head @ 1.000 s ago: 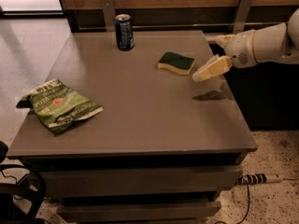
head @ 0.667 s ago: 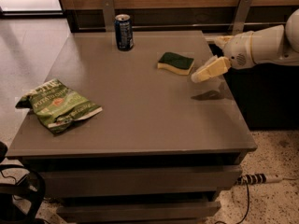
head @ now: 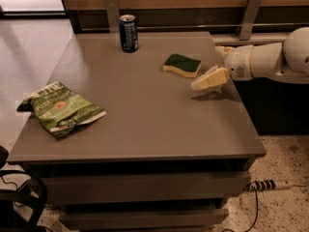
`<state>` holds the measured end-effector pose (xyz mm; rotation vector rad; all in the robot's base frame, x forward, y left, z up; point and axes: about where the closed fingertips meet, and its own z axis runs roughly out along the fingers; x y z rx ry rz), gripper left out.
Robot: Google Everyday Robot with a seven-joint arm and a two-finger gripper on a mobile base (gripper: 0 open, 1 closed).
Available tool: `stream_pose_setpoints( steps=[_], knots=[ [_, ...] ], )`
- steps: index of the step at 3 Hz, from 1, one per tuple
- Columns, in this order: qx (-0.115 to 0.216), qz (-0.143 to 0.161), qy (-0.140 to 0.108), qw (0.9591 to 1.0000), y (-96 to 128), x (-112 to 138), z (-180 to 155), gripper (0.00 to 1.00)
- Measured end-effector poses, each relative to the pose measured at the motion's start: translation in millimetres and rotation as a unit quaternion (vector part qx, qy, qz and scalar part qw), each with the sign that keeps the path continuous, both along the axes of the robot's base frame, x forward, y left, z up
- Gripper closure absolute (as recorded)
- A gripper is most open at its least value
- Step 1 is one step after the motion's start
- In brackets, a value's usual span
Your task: Move sponge near green jalapeno chip bag
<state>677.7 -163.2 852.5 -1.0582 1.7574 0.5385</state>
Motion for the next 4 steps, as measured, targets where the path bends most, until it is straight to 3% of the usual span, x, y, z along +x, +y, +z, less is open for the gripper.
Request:
stream_pose_setpoints(
  steps=[2,3,4],
  knots=[
    [0.064,0.015,-0.016,0.9977,26.5,14.4,-18.4,0.00],
    [0.074,0.029,-0.018,0.9967,39.4,23.6,-17.6,0.00],
    [0.093,0.035,0.004,0.9951,50.1,38.7,-38.2,0.26]
  ],
)
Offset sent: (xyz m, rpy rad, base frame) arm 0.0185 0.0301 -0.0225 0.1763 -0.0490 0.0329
